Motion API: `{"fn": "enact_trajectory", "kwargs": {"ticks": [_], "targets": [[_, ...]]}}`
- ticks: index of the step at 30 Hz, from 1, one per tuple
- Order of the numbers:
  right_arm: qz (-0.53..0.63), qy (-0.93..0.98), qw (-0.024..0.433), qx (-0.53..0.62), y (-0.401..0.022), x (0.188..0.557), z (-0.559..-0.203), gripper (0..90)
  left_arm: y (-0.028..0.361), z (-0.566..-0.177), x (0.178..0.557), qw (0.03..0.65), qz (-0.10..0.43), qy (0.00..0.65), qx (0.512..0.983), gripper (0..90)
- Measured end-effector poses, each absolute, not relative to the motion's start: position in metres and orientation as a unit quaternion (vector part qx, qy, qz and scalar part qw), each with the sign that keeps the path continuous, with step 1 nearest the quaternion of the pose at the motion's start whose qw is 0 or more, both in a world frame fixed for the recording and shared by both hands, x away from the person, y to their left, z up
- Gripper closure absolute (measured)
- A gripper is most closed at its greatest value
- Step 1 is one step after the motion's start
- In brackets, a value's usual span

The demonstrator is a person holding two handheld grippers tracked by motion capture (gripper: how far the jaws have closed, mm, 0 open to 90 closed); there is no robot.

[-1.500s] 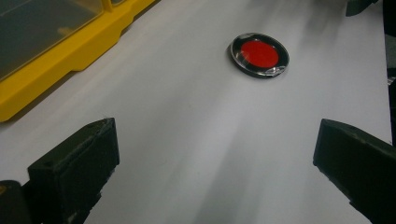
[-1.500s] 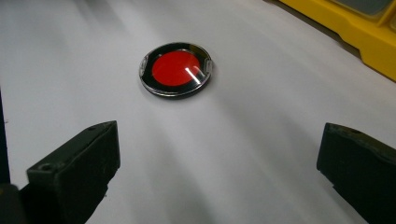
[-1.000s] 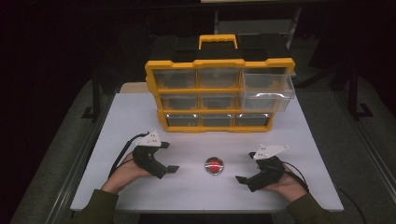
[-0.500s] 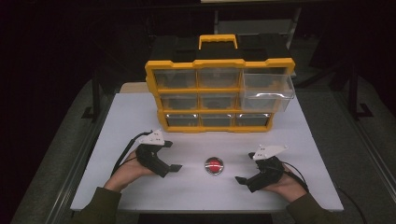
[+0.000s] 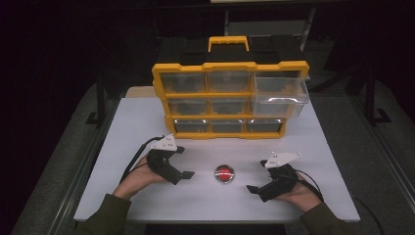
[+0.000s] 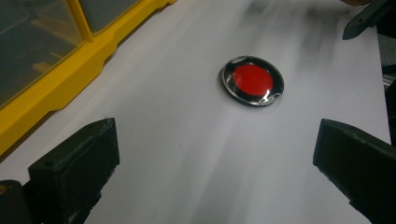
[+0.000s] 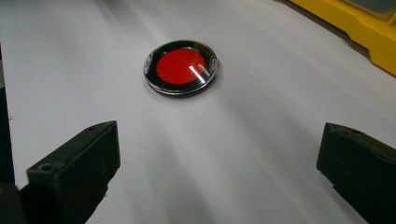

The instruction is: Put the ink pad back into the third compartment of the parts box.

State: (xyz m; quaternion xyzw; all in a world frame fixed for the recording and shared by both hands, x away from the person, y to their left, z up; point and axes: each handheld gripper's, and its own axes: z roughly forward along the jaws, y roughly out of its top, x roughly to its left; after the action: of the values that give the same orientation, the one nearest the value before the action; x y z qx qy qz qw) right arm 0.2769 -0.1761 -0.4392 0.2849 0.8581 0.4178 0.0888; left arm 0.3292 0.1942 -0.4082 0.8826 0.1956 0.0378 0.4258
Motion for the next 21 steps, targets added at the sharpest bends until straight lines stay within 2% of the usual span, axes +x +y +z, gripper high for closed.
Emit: {"fn": "enact_trajectory", "kwargs": {"ticks": [21], "targets": [[0.417,0.858,0.087,0.285,-0.176,0.276,-0.439,0.0,0.175,-0.405,0.334,0.428,0.034,0.180,0.885,0.0]]}}
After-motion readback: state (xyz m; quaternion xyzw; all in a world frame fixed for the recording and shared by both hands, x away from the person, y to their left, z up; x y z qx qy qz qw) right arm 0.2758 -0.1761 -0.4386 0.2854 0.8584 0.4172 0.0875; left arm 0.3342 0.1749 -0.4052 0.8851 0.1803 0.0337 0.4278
